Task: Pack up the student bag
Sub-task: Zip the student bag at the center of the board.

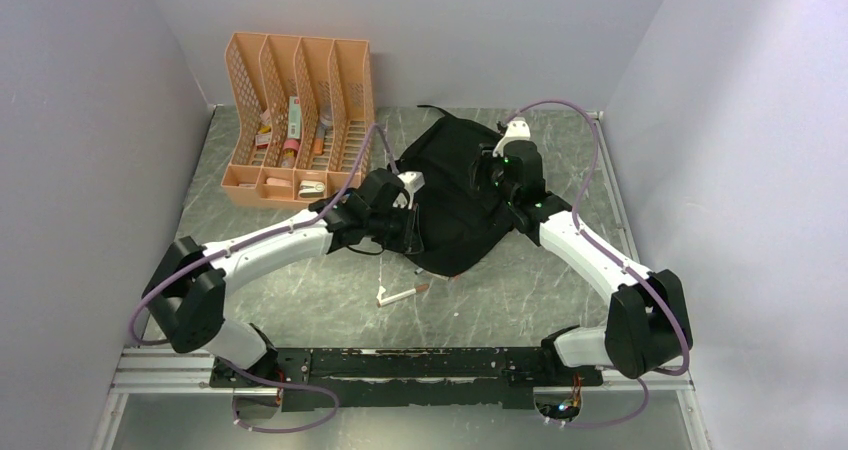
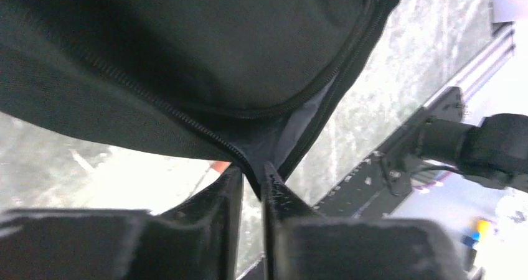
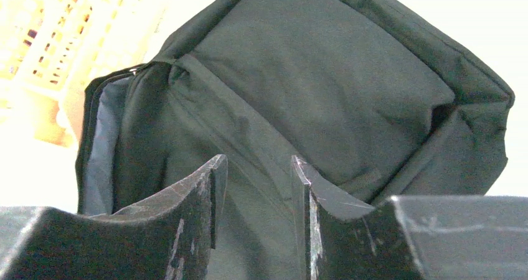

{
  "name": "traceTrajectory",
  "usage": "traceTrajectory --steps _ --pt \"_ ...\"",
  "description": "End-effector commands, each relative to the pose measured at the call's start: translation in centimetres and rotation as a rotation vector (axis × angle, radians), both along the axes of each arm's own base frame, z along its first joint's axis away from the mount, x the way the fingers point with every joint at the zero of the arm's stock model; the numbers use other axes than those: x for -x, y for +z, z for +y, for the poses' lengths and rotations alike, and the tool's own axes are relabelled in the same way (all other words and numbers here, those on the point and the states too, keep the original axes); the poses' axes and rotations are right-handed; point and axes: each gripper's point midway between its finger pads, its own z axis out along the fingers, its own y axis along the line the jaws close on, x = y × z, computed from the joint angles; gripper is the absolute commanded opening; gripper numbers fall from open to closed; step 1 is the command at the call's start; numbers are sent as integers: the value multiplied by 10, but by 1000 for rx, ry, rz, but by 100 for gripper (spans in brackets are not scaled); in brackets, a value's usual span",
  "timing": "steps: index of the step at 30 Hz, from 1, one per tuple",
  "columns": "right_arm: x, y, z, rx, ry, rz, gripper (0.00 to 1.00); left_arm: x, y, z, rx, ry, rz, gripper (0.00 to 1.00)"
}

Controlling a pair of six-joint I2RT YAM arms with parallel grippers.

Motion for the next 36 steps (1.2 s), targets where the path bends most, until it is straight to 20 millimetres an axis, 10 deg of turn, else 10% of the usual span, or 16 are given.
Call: traceTrajectory --steps 1,10,18,36 --pt "-2 15 8 -50 34 -35 46 -21 35 10 -5 99 -126 29" --pt "9 20 8 -58 52 -28 48 -58 97 38 14 247 -319 59" --pt "6 18 18 -88 81 8 49 -141 121 90 -14 331 -372 64" --pt "17 -24 59 -176 267 180 42 -267 34 41 -133 110 -289 47"
